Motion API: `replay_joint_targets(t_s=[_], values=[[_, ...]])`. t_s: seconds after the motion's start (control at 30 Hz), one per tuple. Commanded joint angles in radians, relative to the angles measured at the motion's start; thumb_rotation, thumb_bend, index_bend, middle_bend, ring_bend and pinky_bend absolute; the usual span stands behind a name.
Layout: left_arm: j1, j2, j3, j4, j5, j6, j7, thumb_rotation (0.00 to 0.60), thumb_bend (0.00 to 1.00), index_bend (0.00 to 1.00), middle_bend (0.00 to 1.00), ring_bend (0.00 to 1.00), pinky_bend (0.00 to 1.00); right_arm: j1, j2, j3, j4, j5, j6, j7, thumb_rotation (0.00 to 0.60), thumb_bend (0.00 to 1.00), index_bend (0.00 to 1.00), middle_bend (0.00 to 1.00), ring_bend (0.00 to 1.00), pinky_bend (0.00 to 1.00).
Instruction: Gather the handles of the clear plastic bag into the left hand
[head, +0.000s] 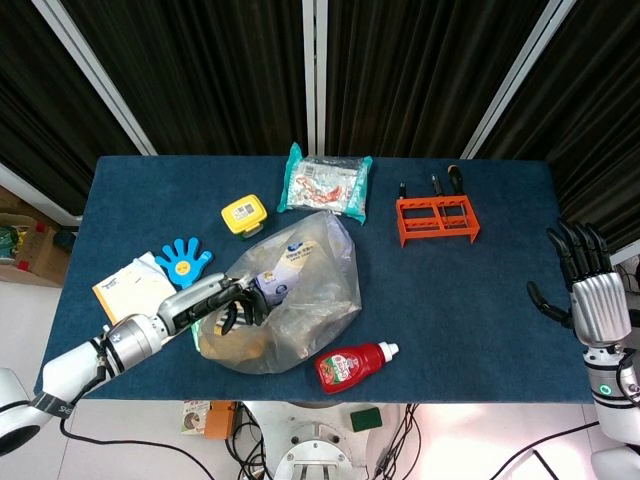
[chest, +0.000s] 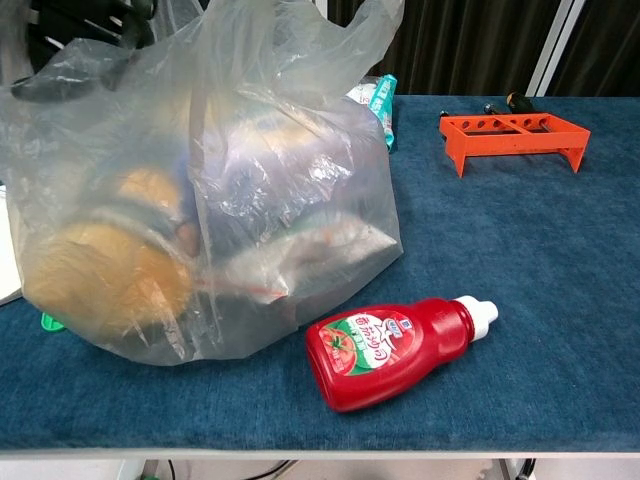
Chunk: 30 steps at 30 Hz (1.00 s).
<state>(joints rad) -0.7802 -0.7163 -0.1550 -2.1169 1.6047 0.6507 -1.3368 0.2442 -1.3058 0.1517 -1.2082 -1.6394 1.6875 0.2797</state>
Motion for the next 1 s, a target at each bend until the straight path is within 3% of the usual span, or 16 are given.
replay_joint_targets(t_s=[0.03,0.27,0.43,0.73,1.0], values=[[-0.017,-0.003,0.006,0.005,0.039,0.015,-0.054,0.050,0.01,0.46,0.52,0.50,0.71,0.001,-0.001,0.000,0.003,0.001,-0.001,0.006,0.600,0.31,0.00,0.00,0.00,0.00],[-0.014,0.008,0.007,0.011,0.086,0.124,-0.137,0.090,0.01,0.46,0.52,0.50,0.71,0.013,0.009,0.002,-0.008,-0.006,-0.003,0.017,0.600,0.31,0.00,0.00,0.00,0.00],[0.003,0.008,0.000,0.014,0.014,0.167,-0.108,0.094,0.01,0.46,0.51,0.50,0.71,0.032,0.034,0.010,-0.060,-0.024,-0.002,0.026,0.600,0.30,0.00,0.00,0.00,0.00],[0.028,0.010,-0.008,0.029,-0.072,0.188,-0.064,0.090,0.01,0.46,0.51,0.50,0.71,0.104,0.116,0.019,-0.250,-0.092,-0.066,-0.057,0.600,0.15,0.00,0.00,0.00,0.00],[0.048,0.015,-0.014,0.046,-0.084,0.204,-0.073,0.091,0.01,0.46,0.51,0.50,0.71,0.173,0.125,-0.015,-0.442,-0.147,-0.199,-0.179,0.600,0.04,0.00,0.00,0.00,0.00]])
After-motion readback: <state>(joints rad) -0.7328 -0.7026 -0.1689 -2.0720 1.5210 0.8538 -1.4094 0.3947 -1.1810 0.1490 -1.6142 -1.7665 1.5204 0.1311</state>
